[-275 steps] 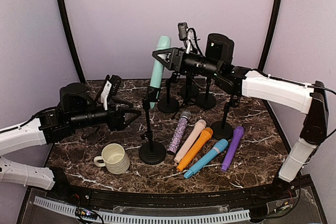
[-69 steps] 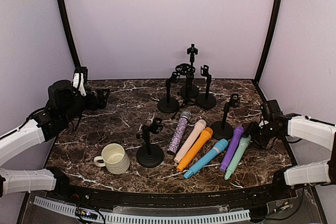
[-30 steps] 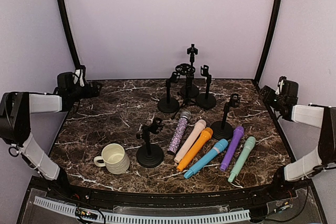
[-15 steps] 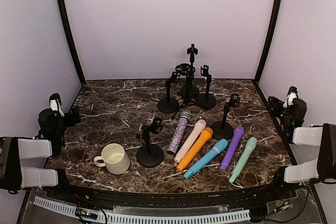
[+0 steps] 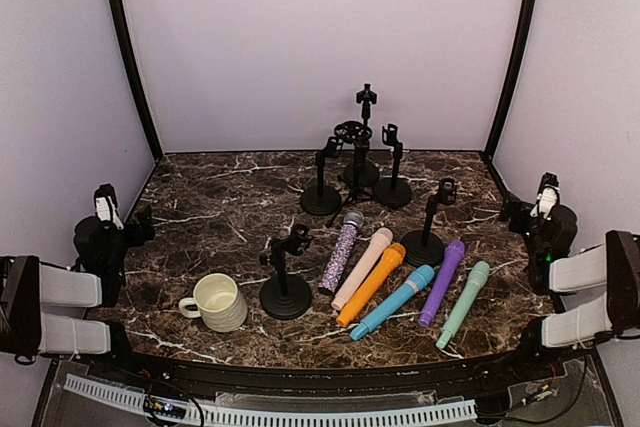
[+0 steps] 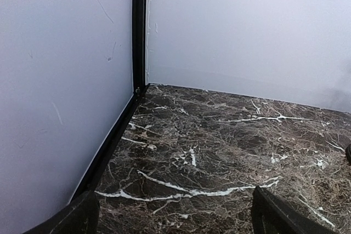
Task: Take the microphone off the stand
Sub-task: Reset both arms
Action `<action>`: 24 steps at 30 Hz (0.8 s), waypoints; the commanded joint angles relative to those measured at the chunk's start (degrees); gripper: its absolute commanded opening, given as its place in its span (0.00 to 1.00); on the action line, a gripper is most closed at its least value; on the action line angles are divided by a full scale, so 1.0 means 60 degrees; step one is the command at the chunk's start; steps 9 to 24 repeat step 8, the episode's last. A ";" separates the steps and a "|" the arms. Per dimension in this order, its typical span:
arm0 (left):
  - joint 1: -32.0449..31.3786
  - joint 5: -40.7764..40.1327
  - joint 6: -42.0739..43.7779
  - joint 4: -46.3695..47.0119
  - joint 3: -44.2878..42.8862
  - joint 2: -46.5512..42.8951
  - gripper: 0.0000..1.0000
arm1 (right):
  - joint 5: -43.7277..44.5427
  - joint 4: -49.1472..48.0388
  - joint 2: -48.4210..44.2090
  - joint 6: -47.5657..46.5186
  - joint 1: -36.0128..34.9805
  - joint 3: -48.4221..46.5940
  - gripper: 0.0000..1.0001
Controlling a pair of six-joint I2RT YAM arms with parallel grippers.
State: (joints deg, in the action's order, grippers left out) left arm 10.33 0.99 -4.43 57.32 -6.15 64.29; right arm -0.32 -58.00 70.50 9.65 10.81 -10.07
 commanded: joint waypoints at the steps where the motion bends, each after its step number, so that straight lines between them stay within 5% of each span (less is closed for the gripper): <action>1: -0.0008 -0.0200 -0.0081 0.0300 -0.0054 0.0012 0.99 | 0.0352 -0.0967 0.0240 -0.0370 -0.0220 0.0037 0.99; 24: -0.0007 -0.0508 -0.0282 0.0434 -0.0141 0.0247 0.99 | 0.0424 -0.1159 0.0421 -0.0444 -0.0349 0.0037 0.99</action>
